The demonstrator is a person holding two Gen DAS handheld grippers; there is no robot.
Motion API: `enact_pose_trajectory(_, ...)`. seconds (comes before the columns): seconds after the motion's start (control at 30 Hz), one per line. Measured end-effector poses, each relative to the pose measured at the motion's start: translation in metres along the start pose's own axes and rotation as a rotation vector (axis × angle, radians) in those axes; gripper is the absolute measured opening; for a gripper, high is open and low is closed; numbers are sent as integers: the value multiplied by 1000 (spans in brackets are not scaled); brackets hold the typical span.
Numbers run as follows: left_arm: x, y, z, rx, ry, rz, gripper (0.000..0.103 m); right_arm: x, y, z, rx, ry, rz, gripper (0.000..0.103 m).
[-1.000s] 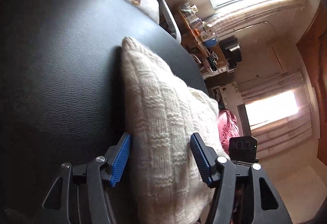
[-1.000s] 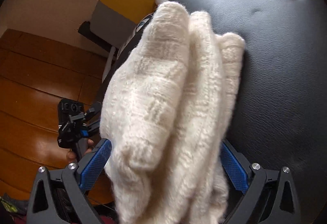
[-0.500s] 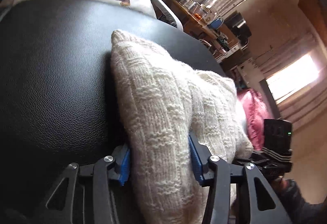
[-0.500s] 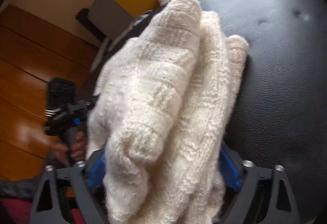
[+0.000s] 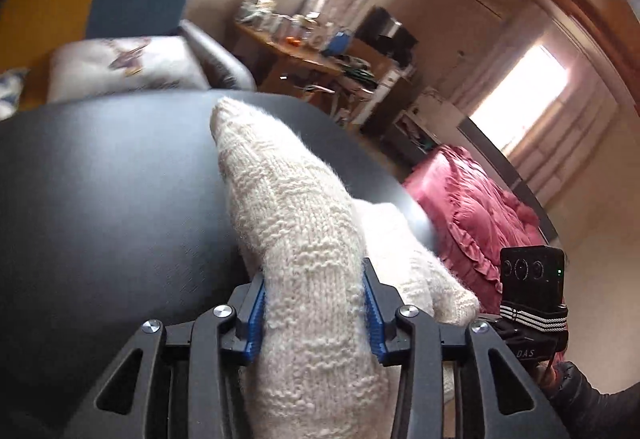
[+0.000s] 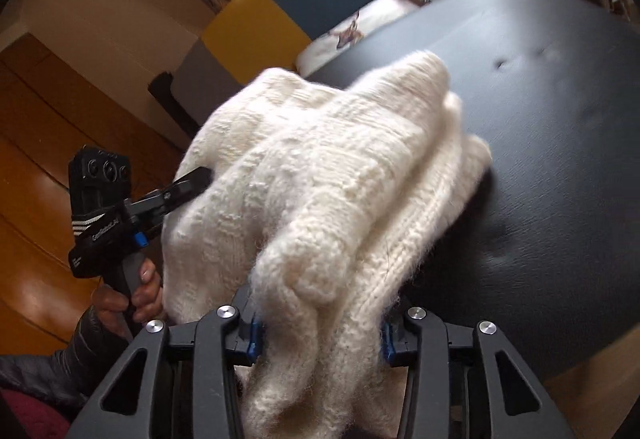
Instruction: Fold clothes
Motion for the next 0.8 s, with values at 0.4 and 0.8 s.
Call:
enact_pose_trajectory(0.4, 101, -85, -122, -161, 71, -184, 40, 61, -46, 115, -200, -270, 2, 43)
enact_pose_trajectory(0.8, 63, -47, -222, 108, 280, -272, 41, 36, -131, 113, -316, -216, -145, 45)
Point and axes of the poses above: each gripper's, at about its wrist camera, not at the fingertips, and z roughly against the way its jaws point, y to its left, x to its top, the point moved 3 cm from there along -z, roughly the way its jaws point, and after that the axes turned 2 degrees about -y, right-handed, at the moved point
